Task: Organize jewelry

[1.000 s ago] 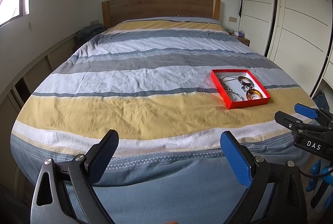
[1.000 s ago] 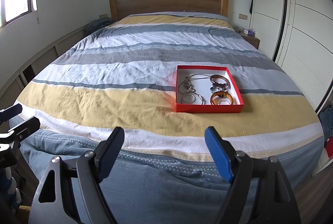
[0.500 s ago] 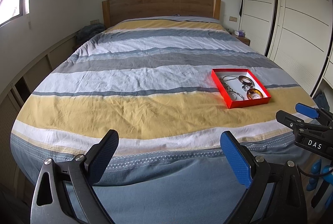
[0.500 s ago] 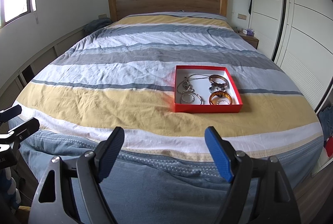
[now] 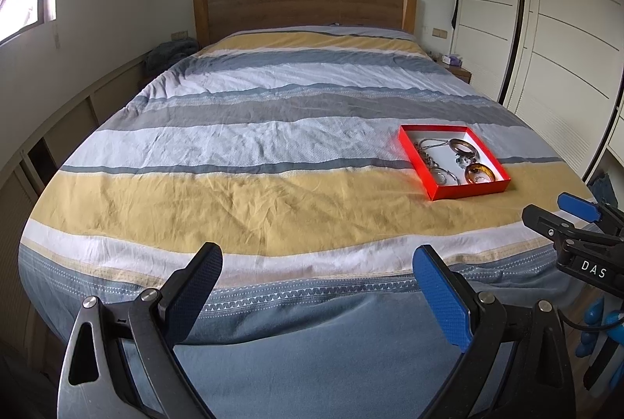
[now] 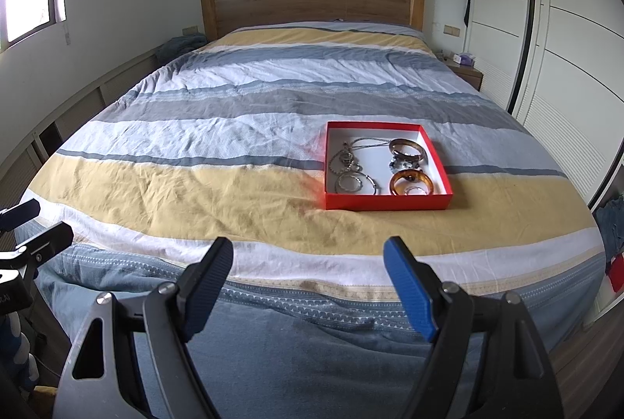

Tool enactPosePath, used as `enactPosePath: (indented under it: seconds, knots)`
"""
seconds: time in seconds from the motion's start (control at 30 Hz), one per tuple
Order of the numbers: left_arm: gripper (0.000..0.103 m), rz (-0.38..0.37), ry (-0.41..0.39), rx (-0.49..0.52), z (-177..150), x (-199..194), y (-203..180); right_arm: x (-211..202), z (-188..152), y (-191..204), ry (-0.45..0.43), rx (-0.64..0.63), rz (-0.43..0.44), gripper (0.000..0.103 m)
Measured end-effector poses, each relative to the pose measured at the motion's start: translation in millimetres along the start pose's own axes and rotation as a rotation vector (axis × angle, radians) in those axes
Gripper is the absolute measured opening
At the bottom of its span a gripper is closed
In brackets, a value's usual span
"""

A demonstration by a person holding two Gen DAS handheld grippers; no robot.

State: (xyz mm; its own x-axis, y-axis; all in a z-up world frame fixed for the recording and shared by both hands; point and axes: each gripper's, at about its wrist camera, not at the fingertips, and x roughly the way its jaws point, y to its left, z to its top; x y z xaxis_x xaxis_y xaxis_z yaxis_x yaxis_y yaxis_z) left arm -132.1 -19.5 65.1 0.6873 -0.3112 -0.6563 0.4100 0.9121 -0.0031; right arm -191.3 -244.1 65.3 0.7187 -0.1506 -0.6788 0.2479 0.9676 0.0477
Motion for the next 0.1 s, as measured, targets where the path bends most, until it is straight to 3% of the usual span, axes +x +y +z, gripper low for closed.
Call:
enactPosePath:
  seconds: [0.1]
  knots:
    - [0.097, 0.006, 0.005, -0.004, 0.7, 1.2, 0.7, 0.3, -0.7, -2.5, 0.001, 0.004, -0.001, 0.079]
